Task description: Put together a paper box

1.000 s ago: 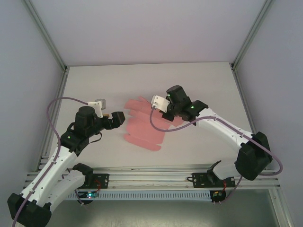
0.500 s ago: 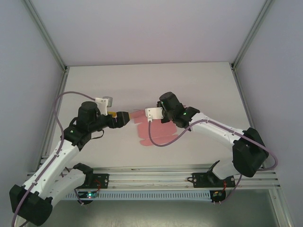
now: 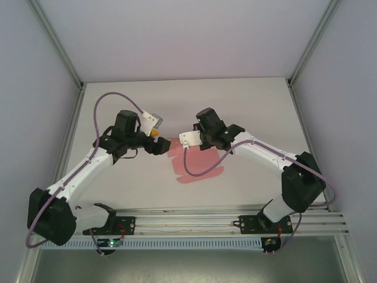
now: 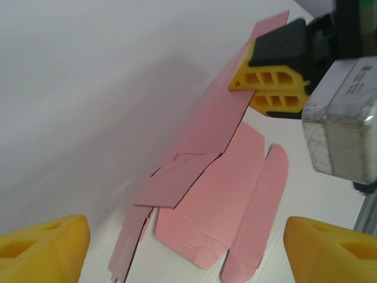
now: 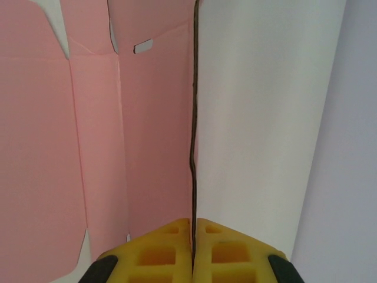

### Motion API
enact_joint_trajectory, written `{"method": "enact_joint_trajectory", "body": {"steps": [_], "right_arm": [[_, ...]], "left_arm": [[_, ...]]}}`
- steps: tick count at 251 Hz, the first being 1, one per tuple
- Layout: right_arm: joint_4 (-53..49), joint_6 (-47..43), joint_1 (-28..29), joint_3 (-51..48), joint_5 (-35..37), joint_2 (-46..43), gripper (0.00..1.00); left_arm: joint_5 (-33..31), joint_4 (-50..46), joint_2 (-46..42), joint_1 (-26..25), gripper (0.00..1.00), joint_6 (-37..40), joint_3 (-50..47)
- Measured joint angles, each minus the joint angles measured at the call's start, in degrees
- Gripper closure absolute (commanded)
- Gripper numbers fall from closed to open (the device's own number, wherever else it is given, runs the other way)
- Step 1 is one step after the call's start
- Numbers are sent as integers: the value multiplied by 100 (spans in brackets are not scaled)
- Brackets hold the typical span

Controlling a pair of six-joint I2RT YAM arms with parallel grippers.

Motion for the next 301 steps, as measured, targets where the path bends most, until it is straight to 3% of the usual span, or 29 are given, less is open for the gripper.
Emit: {"method": "enact_joint_trajectory", "body": {"steps": [53, 119, 151, 191, 206, 219, 255, 301], "right_arm": [[-341, 2, -127, 313, -289, 179, 100], [-649, 7, -262, 636, -507, 424, 100], [-776, 31, -262, 745, -553, 509, 100], [-905, 227, -302, 874, -553, 599, 100], [-953, 345, -337, 935, -557, 649, 100], [-1038, 437, -358, 990, -560, 691, 100], [-1123, 660, -374, 1062, -573, 737, 73], [-1113, 737, -533, 1095, -570, 737, 75]], "left_arm": [[219, -216, 713, -26, 49, 667, 437], [442, -404, 1215, -151, 67, 1241, 828], [302, -398, 1241, -188, 81, 1294, 833], [-195, -192, 1224, -339, 90, 1113, 813], [-522, 22, 1182, -487, 100, 1043, 715], [-852, 214, 1121, -645, 100, 1025, 590], [-1311, 640, 927, -804, 100, 981, 251], [-1475, 737, 695, -822, 100, 986, 107]]}}
